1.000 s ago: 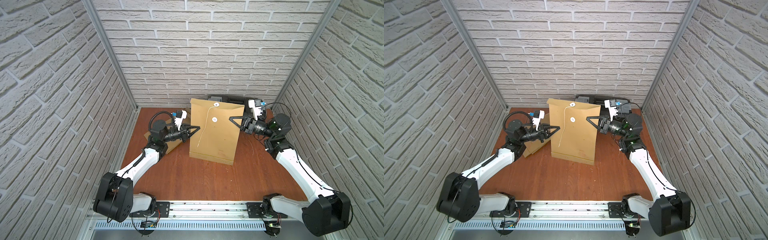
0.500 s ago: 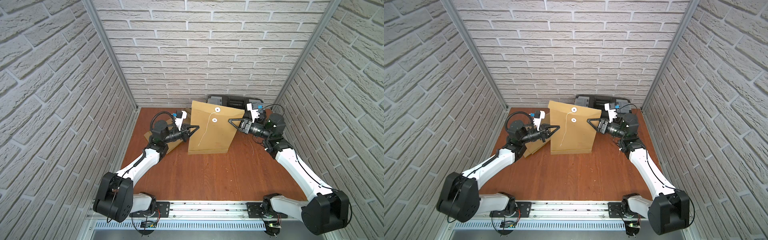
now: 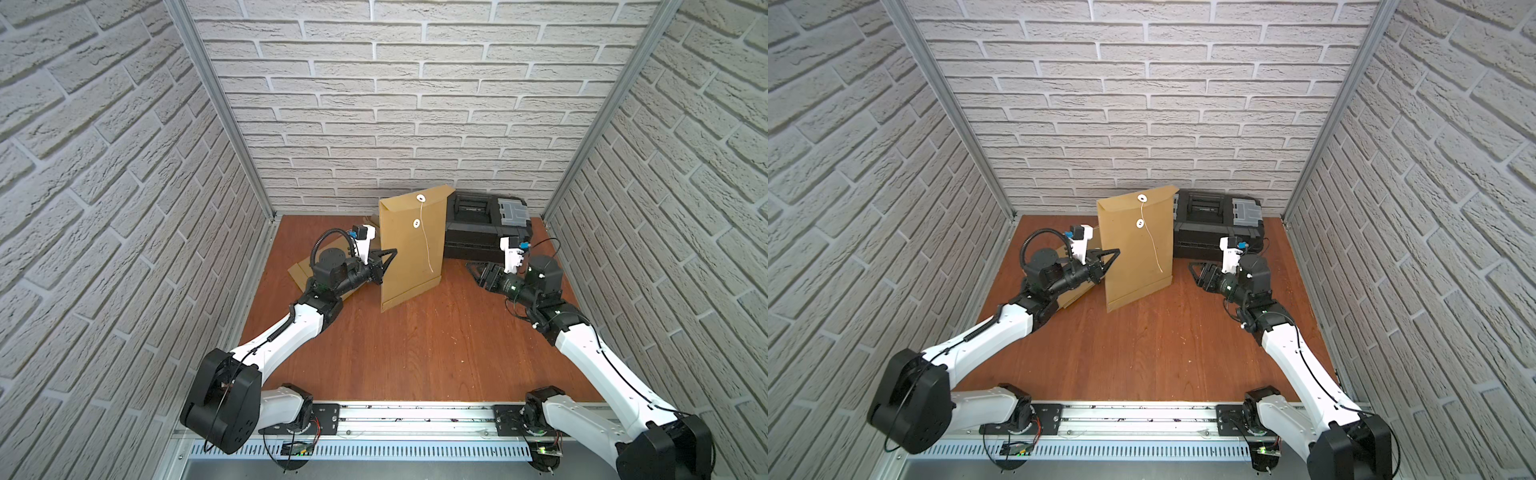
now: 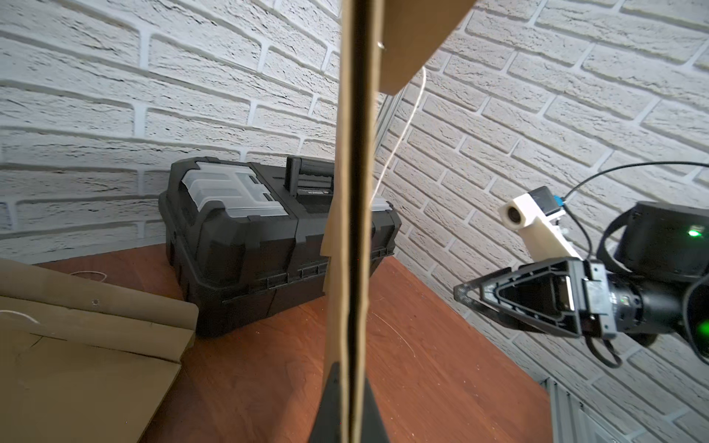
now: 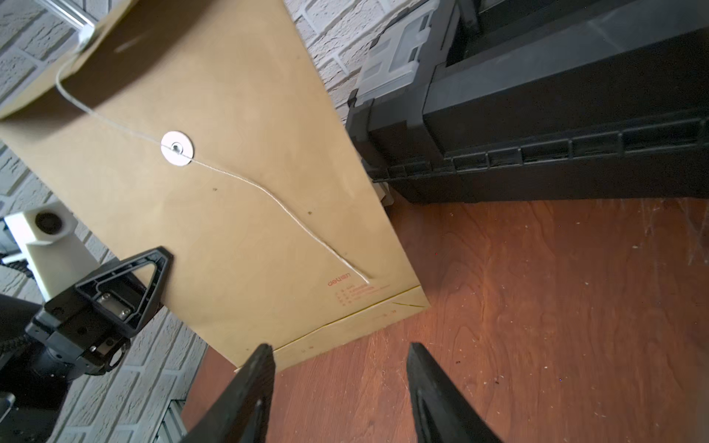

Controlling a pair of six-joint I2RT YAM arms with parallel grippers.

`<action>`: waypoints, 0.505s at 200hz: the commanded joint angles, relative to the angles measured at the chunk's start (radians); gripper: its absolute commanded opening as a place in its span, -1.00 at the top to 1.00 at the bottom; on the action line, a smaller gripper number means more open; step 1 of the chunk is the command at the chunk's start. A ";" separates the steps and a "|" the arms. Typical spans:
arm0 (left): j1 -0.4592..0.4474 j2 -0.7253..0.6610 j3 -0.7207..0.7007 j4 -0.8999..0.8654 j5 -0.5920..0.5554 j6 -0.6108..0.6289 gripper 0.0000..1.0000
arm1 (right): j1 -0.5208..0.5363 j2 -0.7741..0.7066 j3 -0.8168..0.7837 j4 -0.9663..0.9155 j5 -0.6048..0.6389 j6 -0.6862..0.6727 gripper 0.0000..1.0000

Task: Close the mouth of the file bag
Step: Close the file bag.

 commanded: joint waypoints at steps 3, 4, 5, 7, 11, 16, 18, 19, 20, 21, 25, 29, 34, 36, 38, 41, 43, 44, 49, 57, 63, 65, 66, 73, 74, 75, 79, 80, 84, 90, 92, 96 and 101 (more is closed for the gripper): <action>-0.034 -0.039 0.062 -0.019 -0.100 0.065 1.00 | 0.100 -0.020 -0.078 0.261 0.100 -0.021 -0.11; -0.036 -0.039 0.064 -0.022 -0.102 0.067 1.00 | 0.105 -0.020 -0.081 0.268 0.104 -0.025 -0.11; -0.037 -0.040 0.065 -0.025 -0.103 0.069 1.00 | 0.110 -0.019 -0.083 0.275 0.107 -0.028 -0.11; -0.040 -0.042 0.068 -0.032 -0.105 0.073 1.00 | 0.122 -0.018 -0.087 0.284 0.116 -0.037 -0.10; -0.045 -0.045 0.074 -0.045 -0.111 0.081 1.00 | 0.144 -0.014 -0.093 0.308 0.132 -0.057 -0.08; -0.051 -0.048 0.082 -0.058 -0.117 0.092 1.00 | 0.170 -0.011 -0.104 0.344 0.152 -0.084 -0.07; -0.054 -0.049 0.085 -0.064 -0.120 0.096 1.00 | 0.182 -0.007 -0.108 0.358 0.162 -0.094 -0.08; -0.056 -0.050 0.085 -0.065 -0.121 0.098 1.00 | 0.186 -0.006 -0.110 0.363 0.165 -0.101 -0.07; -0.057 -0.050 0.087 -0.068 -0.122 0.101 1.00 | 0.192 -0.005 -0.112 0.371 0.170 -0.107 -0.07; -0.058 -0.051 0.090 -0.071 -0.123 0.103 1.00 | 0.196 -0.004 -0.113 0.379 0.176 -0.112 -0.07; -0.063 -0.053 0.095 -0.081 -0.125 0.109 1.00 | 0.214 0.002 -0.123 0.408 0.195 -0.135 -0.06; -0.067 -0.055 0.102 -0.092 -0.128 0.116 1.00 | 0.230 0.010 -0.130 0.434 0.215 -0.156 -0.05; -0.072 -0.055 0.107 -0.101 -0.129 0.122 1.00 | 0.248 0.022 -0.137 0.469 0.234 -0.178 -0.05; -0.073 -0.057 0.110 -0.103 -0.129 0.123 1.00 | 0.254 0.027 -0.138 0.481 0.240 -0.186 -0.04; -0.075 -0.057 0.112 -0.106 -0.128 0.124 1.00 | 0.259 0.033 -0.138 0.491 0.245 -0.191 -0.04; -0.078 -0.056 0.116 -0.108 -0.128 0.127 1.00 | 0.264 0.042 -0.138 0.501 0.252 -0.201 -0.03; -0.080 -0.057 0.118 -0.112 -0.127 0.128 1.00 | 0.269 0.048 -0.136 0.507 0.254 -0.206 -0.03; -0.081 -0.057 0.120 -0.113 -0.127 0.129 1.00 | 0.270 0.051 -0.135 0.511 0.256 -0.209 -0.03; -0.087 -0.058 0.125 -0.121 -0.129 0.132 1.00 | 0.277 0.067 -0.127 0.527 0.260 -0.221 -0.02; -0.098 -0.059 0.135 -0.133 -0.128 0.142 1.00 | 0.289 0.091 -0.116 0.557 0.258 -0.235 -0.01; -0.107 -0.058 0.141 -0.146 -0.131 0.152 1.00 | 0.299 0.110 -0.104 0.575 0.260 -0.243 -0.01; -0.111 -0.058 0.145 -0.149 -0.132 0.157 1.00 | 0.301 0.116 -0.099 0.580 0.263 -0.244 -0.01; -0.114 -0.058 0.145 -0.152 -0.133 0.160 1.00 | 0.303 0.118 -0.097 0.582 0.264 -0.245 0.00; -0.127 -0.058 0.155 -0.167 -0.138 0.177 1.00 | 0.316 0.134 -0.080 0.597 0.280 -0.256 -0.01; -0.129 -0.058 0.155 -0.169 -0.139 0.179 1.00 | 0.318 0.136 -0.078 0.597 0.283 -0.257 -0.01; -0.131 -0.058 0.156 -0.171 -0.139 0.182 1.00 | 0.320 0.138 -0.075 0.598 0.285 -0.259 -0.01; -0.138 -0.059 0.160 -0.180 -0.140 0.192 1.00 | 0.326 0.146 -0.065 0.601 0.299 -0.268 -0.01; -0.140 -0.059 0.161 -0.182 -0.140 0.194 1.00 | 0.328 0.147 -0.063 0.601 0.304 -0.271 -0.01; -0.146 -0.057 0.164 -0.188 -0.143 0.202 1.00 | 0.335 0.153 -0.053 0.603 0.315 -0.281 -0.01; -0.155 -0.058 0.168 -0.196 -0.146 0.212 1.00 | 0.342 0.160 -0.041 0.611 0.336 -0.294 -0.01; -0.156 -0.057 0.169 -0.199 -0.147 0.214 1.00 | 0.344 0.161 -0.038 0.616 0.340 -0.297 -0.02; -0.161 -0.055 0.171 -0.200 -0.148 0.219 1.00 | 0.345 0.165 -0.030 0.621 0.348 -0.304 -0.03; -0.165 -0.054 0.174 -0.203 -0.150 0.222 1.00 | 0.347 0.171 -0.019 0.622 0.360 -0.311 -0.03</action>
